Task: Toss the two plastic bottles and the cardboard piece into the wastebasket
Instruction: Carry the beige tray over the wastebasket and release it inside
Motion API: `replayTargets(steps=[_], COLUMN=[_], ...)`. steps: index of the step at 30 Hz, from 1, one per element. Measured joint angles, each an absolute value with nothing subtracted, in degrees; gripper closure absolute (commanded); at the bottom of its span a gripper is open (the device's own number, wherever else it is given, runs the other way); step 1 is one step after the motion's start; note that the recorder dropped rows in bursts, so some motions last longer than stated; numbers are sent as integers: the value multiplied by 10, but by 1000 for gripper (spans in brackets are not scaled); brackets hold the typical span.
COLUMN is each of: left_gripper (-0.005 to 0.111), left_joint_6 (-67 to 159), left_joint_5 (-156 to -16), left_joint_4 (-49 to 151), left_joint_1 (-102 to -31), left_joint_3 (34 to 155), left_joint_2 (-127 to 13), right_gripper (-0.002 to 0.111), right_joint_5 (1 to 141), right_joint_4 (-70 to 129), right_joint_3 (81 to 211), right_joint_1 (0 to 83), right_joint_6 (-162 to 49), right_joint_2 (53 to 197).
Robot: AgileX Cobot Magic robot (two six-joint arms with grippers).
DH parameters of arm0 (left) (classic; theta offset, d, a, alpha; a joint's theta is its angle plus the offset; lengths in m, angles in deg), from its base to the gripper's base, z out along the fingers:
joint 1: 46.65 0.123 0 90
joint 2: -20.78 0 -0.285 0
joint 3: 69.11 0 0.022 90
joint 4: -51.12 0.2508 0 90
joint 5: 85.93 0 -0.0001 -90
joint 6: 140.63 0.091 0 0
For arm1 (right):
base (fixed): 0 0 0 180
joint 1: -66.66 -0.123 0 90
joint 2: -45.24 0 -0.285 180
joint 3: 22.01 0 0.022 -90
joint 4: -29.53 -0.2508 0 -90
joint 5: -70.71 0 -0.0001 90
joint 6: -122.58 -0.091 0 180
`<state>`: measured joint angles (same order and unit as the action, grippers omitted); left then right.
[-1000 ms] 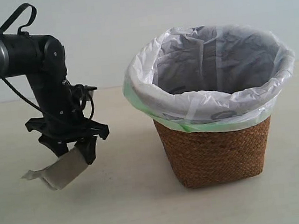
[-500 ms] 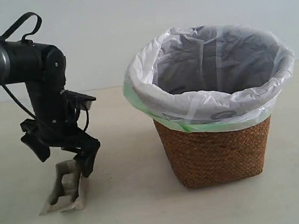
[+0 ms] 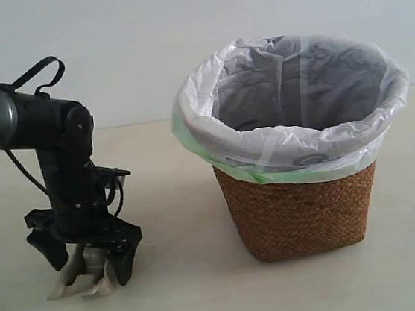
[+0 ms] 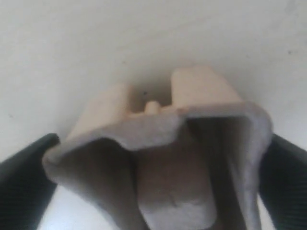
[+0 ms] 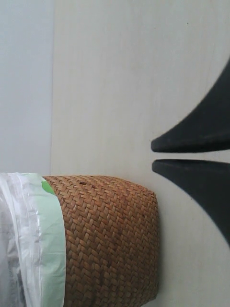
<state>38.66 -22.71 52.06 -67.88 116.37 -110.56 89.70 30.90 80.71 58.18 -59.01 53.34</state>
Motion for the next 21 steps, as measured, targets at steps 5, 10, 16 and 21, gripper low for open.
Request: replayTargets(steps=[5, 10, 16, 21], left_gripper=[100, 100, 100, 103], left_joint_6=[375, 375, 321, 279], left_joint_5=[-236, -232, -180, -175], left_joint_4=[524, 544, 682, 795], left_joint_1=[-679, -679, -679, -679], left_joint_3=[1164, 1164, 1200, 1275], left_joint_2=[-1106, -1106, -1084, -1010], right_gripper=[106, 106, 106, 106], right_joint_5=[897, 897, 897, 897], right_joint_4=[309, 309, 309, 309], right_joint_3=[807, 807, 807, 807], right_joint_1=[582, 582, 582, 582], right_joint_6=[-590, -590, -590, -590], right_joint_2=[533, 533, 533, 533])
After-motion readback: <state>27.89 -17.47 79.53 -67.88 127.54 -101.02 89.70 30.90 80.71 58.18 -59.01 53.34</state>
